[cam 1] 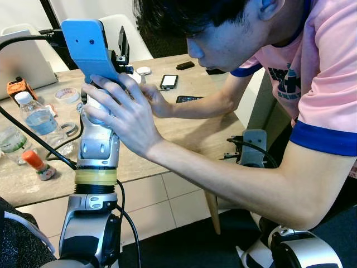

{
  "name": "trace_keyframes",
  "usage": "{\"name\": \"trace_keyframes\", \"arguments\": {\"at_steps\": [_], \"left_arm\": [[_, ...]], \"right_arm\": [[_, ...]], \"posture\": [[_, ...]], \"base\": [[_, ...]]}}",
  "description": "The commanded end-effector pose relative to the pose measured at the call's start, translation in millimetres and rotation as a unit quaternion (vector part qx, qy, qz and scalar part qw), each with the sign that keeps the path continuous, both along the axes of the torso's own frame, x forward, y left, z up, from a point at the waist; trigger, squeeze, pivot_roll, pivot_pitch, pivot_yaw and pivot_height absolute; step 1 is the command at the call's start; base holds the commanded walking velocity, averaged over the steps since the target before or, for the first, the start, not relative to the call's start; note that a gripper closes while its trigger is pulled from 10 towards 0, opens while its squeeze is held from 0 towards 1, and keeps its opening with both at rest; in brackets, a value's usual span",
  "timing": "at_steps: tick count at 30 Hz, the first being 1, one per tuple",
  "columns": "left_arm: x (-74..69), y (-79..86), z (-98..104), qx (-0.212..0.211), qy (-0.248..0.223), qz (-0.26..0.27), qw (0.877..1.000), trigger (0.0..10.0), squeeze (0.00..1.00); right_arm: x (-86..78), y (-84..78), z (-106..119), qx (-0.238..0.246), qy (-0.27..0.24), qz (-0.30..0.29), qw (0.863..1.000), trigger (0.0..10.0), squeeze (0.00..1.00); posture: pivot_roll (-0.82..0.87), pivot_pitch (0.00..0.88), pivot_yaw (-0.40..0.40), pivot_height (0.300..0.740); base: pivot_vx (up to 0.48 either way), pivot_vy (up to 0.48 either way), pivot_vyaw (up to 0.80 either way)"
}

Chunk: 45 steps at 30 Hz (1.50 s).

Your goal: Restocking fridge

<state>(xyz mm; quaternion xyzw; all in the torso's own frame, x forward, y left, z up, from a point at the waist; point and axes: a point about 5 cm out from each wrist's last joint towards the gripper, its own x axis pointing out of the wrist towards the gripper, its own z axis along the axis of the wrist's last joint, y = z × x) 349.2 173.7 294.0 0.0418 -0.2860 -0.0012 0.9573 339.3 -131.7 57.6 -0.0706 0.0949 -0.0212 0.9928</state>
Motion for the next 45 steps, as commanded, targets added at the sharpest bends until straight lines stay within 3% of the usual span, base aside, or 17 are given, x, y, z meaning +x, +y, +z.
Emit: {"name": "trace_keyframes", "arguments": {"at_steps": [1, 45], "left_arm": [[0.3, 0.2, -2.1, 0.008, 0.007, 0.0, 1.0, 10.0, 0.0], [0.4, 0.9, -2.8, 0.01, 0.008, 0.0, 1.0, 10.0, 0.0]], "right_arm": [[1.9, 1.5, 2.0, 0.001, -0.002, 0.001, 1.0, 10.0, 0.0], [1.3, 2.3, 0.2, 0.001, 0.003, 0.0, 1.0, 10.0, 0.0]], "posture": [[0.06, 0.0, 0.042, 0.74], [0.06, 0.0, 0.046, 0.74]], "base": [[0.0, 0.0, 0.0], [0.0, 0.0, 0.0]]}}
